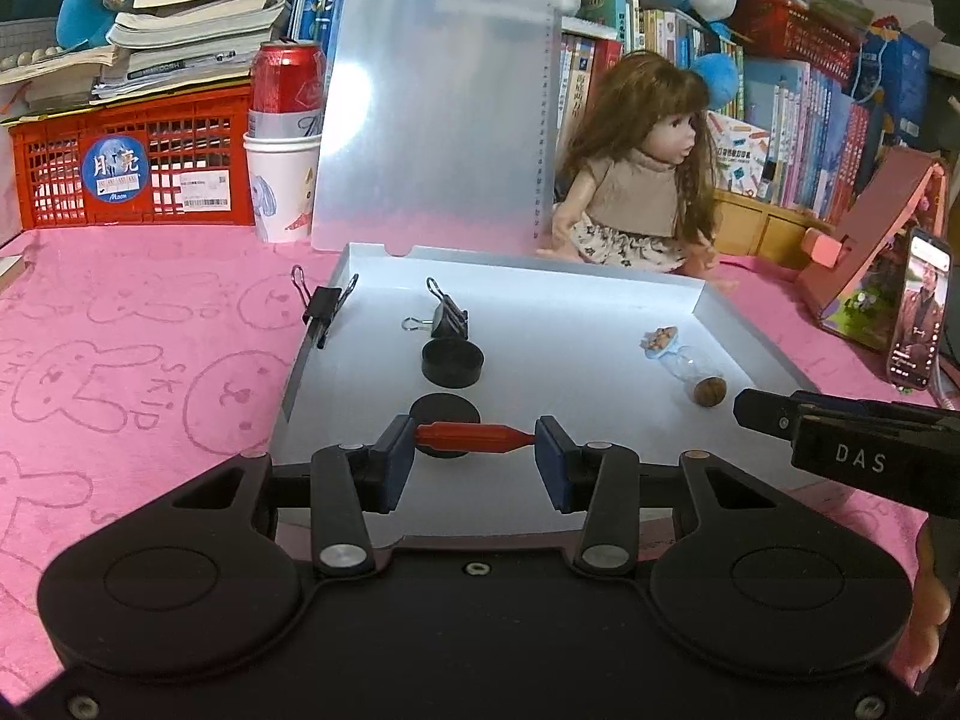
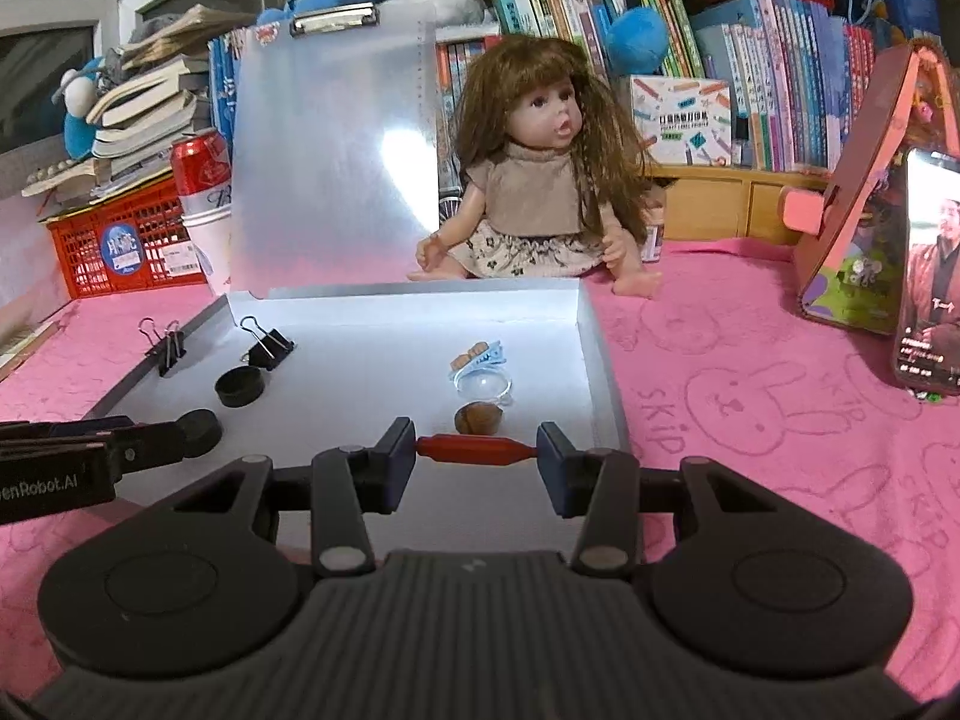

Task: Organize rigid objects
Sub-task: 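Carry the orange piece with the left gripper while the right gripper carries its orange piece into the box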

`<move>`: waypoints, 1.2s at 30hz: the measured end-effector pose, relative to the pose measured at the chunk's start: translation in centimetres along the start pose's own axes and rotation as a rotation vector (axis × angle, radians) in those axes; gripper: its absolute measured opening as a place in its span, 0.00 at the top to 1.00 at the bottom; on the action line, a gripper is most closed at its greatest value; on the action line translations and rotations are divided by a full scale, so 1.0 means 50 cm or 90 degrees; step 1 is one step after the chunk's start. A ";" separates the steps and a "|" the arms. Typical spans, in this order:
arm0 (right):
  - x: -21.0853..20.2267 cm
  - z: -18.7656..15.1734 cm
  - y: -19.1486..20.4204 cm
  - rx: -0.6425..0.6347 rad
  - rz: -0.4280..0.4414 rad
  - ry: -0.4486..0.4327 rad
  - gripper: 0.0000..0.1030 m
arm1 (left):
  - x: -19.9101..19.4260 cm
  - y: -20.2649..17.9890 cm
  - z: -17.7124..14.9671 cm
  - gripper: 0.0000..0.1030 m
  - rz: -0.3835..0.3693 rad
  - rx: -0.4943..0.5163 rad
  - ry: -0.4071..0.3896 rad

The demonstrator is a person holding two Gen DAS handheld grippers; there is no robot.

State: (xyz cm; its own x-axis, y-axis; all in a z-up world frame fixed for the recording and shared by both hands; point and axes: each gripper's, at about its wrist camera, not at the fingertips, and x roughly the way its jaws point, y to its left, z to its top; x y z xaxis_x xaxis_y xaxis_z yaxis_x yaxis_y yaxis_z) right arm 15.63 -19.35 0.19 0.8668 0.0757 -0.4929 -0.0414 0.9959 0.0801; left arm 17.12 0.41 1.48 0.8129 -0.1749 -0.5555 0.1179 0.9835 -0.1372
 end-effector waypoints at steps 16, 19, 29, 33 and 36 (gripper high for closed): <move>0.049 0.002 -0.002 -0.004 0.001 0.043 0.52 | 0.041 -0.003 -0.001 0.59 0.025 0.004 0.004; 0.054 0.002 0.004 -0.016 -0.003 0.048 0.51 | 0.044 -0.003 0.000 0.59 0.026 0.002 0.007; 0.059 0.006 0.006 -0.024 -0.007 0.055 0.51 | 0.052 -0.004 0.000 0.59 0.028 0.001 0.022; 0.059 0.006 0.006 -0.023 -0.007 0.055 0.48 | 0.052 -0.004 0.001 0.59 0.025 0.000 0.025; 0.060 0.007 0.005 -0.018 -0.006 0.054 0.39 | 0.050 -0.004 0.003 0.57 0.022 -0.003 0.030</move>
State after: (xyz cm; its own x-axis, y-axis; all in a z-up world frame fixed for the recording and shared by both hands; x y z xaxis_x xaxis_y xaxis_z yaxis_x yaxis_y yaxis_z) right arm 18.38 -18.87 -0.94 0.8220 0.0684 -0.5654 -0.0479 0.9975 0.0510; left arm 19.22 -0.20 0.25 0.7890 -0.1435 -0.5974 0.0880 0.9887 -0.1213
